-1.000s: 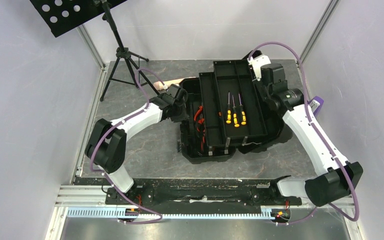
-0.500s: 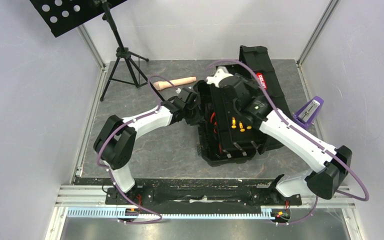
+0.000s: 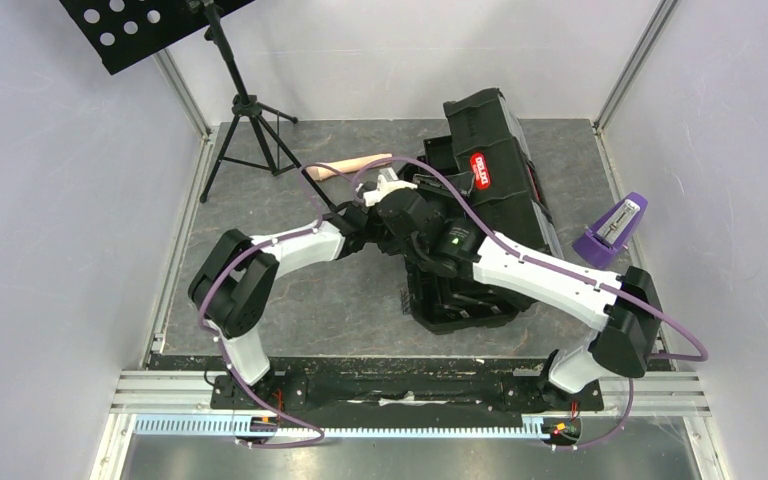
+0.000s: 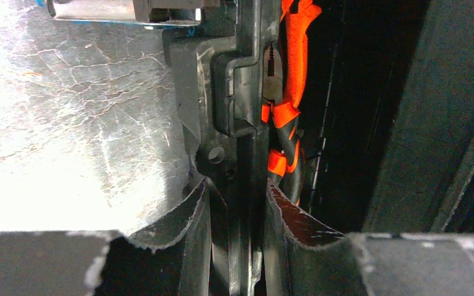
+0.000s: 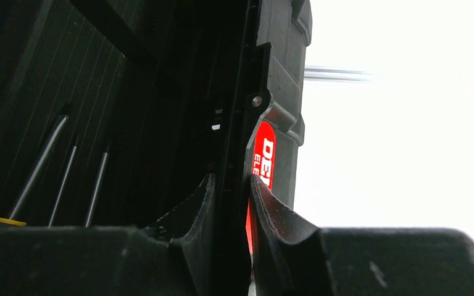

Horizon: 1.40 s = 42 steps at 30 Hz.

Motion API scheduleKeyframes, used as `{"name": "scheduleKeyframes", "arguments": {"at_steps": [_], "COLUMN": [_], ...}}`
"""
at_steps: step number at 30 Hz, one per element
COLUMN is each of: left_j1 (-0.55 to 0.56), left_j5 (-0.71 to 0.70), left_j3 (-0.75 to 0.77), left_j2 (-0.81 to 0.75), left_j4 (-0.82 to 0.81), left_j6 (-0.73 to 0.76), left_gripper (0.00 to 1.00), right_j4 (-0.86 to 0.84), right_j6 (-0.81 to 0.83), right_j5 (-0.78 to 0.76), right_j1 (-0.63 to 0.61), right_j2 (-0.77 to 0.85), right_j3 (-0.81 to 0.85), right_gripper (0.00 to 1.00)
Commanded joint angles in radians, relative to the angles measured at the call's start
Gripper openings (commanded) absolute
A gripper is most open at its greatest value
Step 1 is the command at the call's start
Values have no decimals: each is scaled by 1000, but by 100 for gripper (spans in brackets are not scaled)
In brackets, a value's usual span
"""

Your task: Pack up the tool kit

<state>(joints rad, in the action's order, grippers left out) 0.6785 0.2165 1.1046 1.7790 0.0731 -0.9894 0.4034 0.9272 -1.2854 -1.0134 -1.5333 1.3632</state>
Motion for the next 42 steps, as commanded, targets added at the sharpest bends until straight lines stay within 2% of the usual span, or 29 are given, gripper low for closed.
{"name": "scheduleKeyframes", "arguments": {"at_steps": [1,8,13,18,24,26,33,39,42], "left_j1": [35,35,35,36,37,36,36,35,33], "left_j5": [133,109,114,121,118,108,99,80,60], "left_j3": [-32,-71,-125,-199,-299,-316,-357,-442,-478], "left_j2": [-56,-150,-189,-193,-209,-214,-203,-188,-204], "left_j4": [-220,-240,-316,-400,-572,-594,-670,-845,-869], "left_j6": [-105,-109,-140,-183,-245,-249,-268,-341,-344], "left_gripper": [35,36,43,47,57,60,61,64,64], "right_j4": [-112,-115,-86,23,127,150,228,245,247], "right_j6": [80,49,-2,-122,-247,-279,-414,-511,-548], "right_j5": [-63,-54,-34,10,90,123,292,446,506], "right_j1": [-47,-14,-14,-16,-37,-39,-42,-42,-42], "right_j2": [53,119,116,90,69,65,50,48,49], "right_j3": [4,-78,-119,-92,-32,-15,55,93,103], "right_gripper": [0,0,3,7,11,13,19,23,24]}}
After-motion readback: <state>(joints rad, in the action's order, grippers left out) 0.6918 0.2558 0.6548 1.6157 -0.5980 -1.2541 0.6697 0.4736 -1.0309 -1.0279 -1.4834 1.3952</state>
